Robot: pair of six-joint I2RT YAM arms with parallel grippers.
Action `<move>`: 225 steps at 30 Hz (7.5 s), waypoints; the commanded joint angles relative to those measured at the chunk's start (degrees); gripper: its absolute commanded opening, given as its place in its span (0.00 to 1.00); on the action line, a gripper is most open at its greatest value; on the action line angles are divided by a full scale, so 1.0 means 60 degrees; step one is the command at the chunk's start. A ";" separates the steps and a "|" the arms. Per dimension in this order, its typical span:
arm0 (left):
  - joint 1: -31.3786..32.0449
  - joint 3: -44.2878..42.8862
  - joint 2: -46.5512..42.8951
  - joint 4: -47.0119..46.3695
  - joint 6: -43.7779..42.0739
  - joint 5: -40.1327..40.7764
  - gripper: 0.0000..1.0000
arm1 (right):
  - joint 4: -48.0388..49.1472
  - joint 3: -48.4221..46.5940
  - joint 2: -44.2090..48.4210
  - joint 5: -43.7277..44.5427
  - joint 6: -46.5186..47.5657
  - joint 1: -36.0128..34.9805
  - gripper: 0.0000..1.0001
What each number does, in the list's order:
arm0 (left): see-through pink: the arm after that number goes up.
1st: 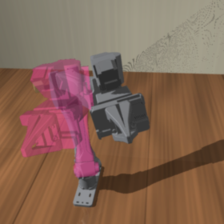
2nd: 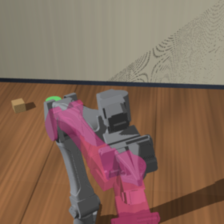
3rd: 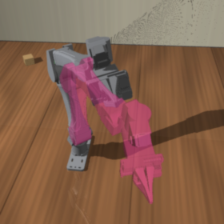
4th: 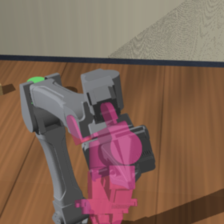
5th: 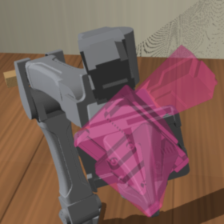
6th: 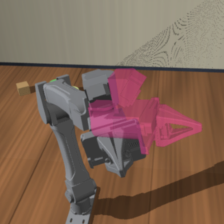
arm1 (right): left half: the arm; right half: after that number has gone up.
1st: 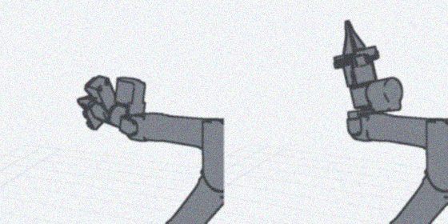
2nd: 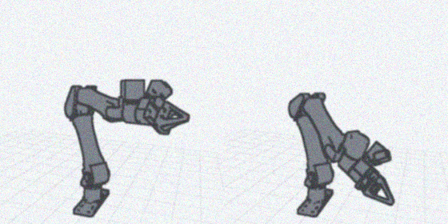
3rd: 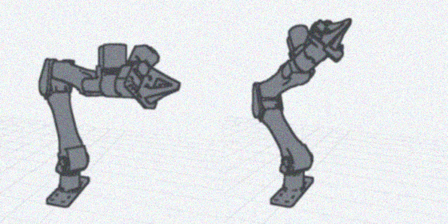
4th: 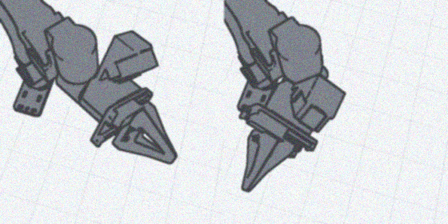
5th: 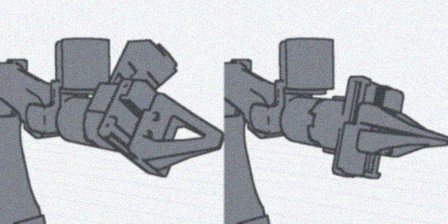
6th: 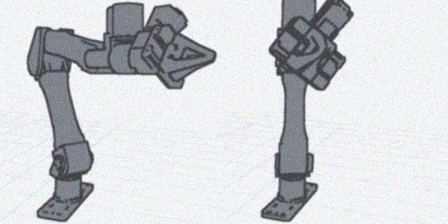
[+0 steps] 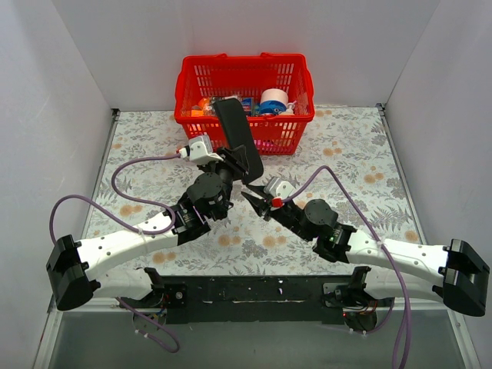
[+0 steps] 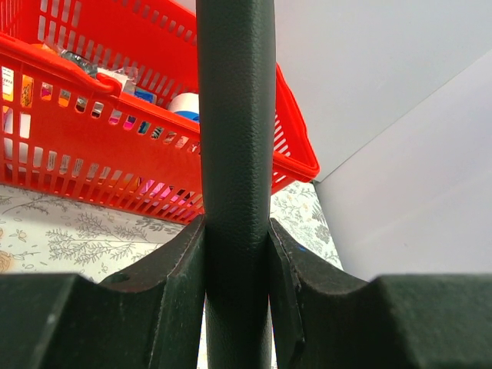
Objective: Sort the hair-cutting tools
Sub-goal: Zip the hairdressing tool bag.
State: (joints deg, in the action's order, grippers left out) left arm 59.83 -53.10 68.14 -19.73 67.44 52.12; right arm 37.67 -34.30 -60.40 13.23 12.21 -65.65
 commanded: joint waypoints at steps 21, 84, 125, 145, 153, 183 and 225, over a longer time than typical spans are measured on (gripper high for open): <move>0.0018 -0.0085 -0.0795 -0.0374 0.0201 0.0176 0.00 | 0.0138 -0.0494 0.0179 0.0065 0.0265 -0.0045 0.26; 0.0018 0.0061 -0.0780 -0.0345 0.0362 0.0147 0.00 | 0.1515 -0.0698 -0.0114 0.0914 0.0676 -0.0060 0.01; 0.0004 -0.0979 -0.1570 0.2143 0.1561 -0.1698 0.00 | -0.0286 0.1601 0.1673 0.1339 -0.0321 -0.0060 0.01; 0.0018 -0.0598 -0.3109 0.4489 0.2735 -0.3530 0.00 | -0.2265 0.2071 0.3578 0.0726 -0.1008 -0.0074 0.01; 0.0018 -0.0188 -0.3168 0.3624 0.2691 -0.3501 0.00 | -0.2469 0.1588 0.2977 -0.0213 -0.1332 -0.0133 0.39; 0.0018 -0.0189 -0.6537 0.7874 0.5181 -0.8666 0.00 | -0.7965 -0.1958 0.4531 -0.5027 -0.5695 -0.0148 0.92; 0.0004 0.1262 -0.6699 0.6115 0.4932 -1.1484 0.00 | -0.2661 -0.1504 0.2464 -0.6776 -0.7630 -0.0133 0.76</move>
State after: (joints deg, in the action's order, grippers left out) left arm 60.10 -44.56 26.65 20.71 97.95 -15.92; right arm 15.68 -42.37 -46.50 -26.09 -33.01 -66.17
